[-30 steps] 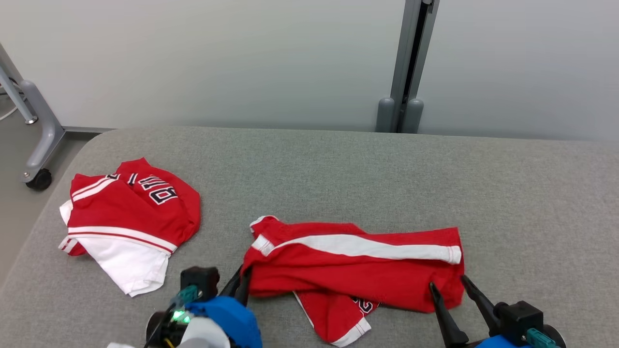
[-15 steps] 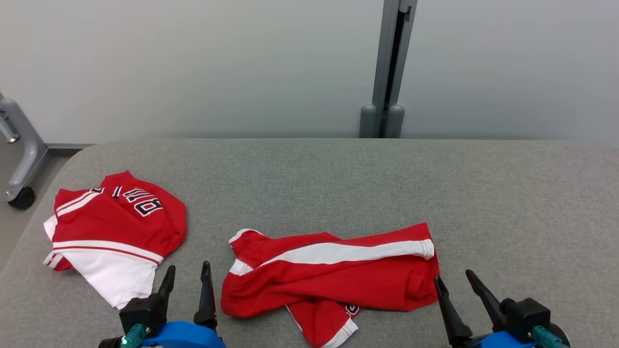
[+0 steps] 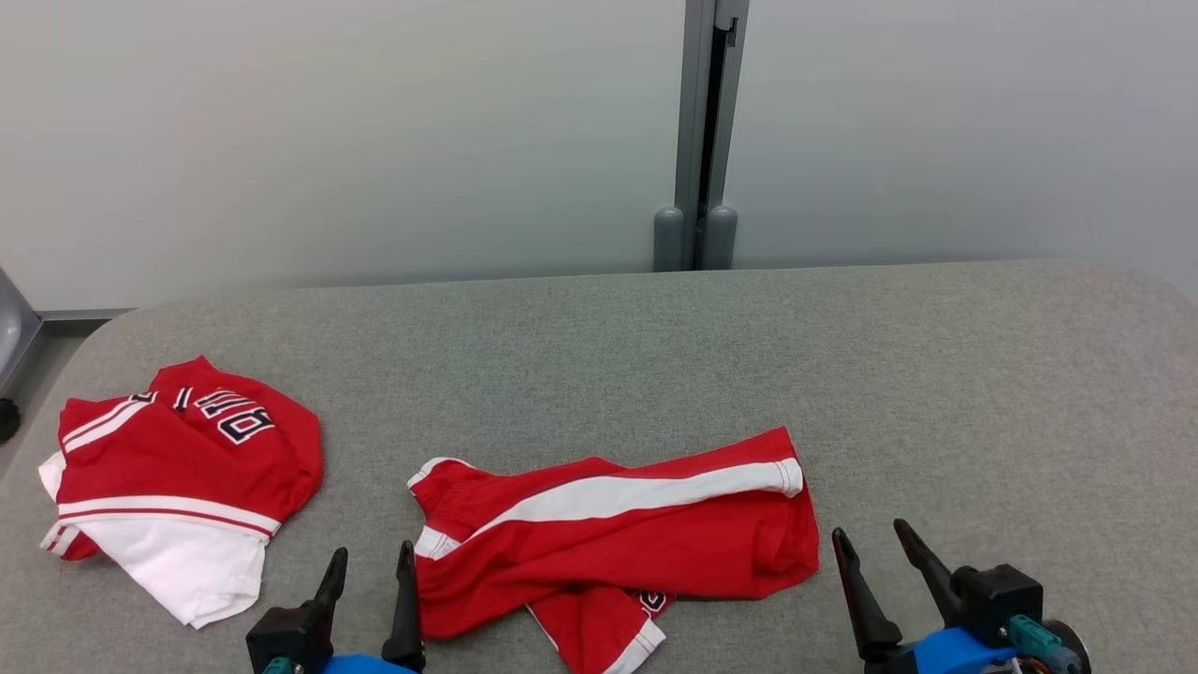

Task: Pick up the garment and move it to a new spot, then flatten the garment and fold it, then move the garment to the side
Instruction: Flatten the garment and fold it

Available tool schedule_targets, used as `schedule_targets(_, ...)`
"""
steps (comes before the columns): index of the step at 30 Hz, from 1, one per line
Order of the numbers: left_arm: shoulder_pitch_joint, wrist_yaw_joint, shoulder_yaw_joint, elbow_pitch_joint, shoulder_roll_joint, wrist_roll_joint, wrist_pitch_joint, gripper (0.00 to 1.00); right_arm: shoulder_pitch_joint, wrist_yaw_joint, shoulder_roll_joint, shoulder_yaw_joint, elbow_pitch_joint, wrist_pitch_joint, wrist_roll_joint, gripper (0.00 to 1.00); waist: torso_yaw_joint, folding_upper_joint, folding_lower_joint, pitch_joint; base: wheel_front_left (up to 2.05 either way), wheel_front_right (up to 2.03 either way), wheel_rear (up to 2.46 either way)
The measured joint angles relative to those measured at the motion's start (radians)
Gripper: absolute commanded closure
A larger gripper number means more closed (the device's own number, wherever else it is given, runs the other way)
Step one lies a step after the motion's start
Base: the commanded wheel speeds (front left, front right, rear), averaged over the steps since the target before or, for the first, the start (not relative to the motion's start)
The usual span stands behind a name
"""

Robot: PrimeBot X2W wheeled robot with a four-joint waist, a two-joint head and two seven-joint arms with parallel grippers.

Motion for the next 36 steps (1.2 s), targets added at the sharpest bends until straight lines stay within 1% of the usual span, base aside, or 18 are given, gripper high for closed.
schedule_targets(3, 0.009, -0.020, 0.026, 0.015, -0.018, 0.020, 0.000, 0.00, -0.003, 0.000, 0.002, 0.008, 0.031, 0.000, 0.006, 0.00, -0.003, 0.0000, 0.0000, 0.001, 0.00, 0.00, 0.00)
schedule_targets(10, 0.009, -0.050, 0.074, 0.037, -0.042, 0.064, 0.000, 0.00, -0.020, 0.000, 0.003, 0.014, 0.047, 0.000, 0.016, 0.00, -0.006, 0.0000, 0.0000, 0.007, 0.00, 0.00, 0.00)
schedule_targets(21, 0.007, -0.081, 0.111, 0.059, -0.054, 0.098, 0.000, 0.00, -0.033, 0.000, 0.004, 0.016, 0.060, 0.000, 0.019, 0.00, 0.002, 0.0000, 0.0000, 0.018, 0.00, 0.00, 0.00)
schedule_targets(24, 0.002, -0.098, 0.115, 0.065, -0.056, 0.096, 0.000, 0.00, -0.033, 0.000, 0.004, 0.016, 0.061, 0.000, 0.019, 0.00, 0.001, 0.0000, 0.0000, 0.020, 0.00, 0.00, 0.00)
schedule_targets(28, -0.021, -0.126, 0.113, 0.082, -0.057, 0.060, 0.000, 0.00, -0.033, 0.000, 0.004, 0.017, 0.061, 0.000, 0.018, 0.00, -0.002, 0.0000, 0.0000, 0.024, 0.00, 0.00, 0.00)
schedule_targets(32, -0.058, -0.143, 0.074, 0.127, -0.058, -0.007, 0.000, 0.00, -0.031, 0.000, 0.004, 0.018, 0.063, 0.000, 0.014, 0.00, -0.005, 0.0000, 0.0000, 0.030, 0.00, 0.00, 0.00)
schedule_targets(36, -0.107, -0.144, -0.015, 0.178, -0.054, -0.090, 0.000, 0.00, -0.020, 0.000, 0.004, 0.019, 0.066, 0.000, 0.012, 0.00, -0.006, 0.0000, 0.0000, 0.035, 0.00, 0.00, 0.00)
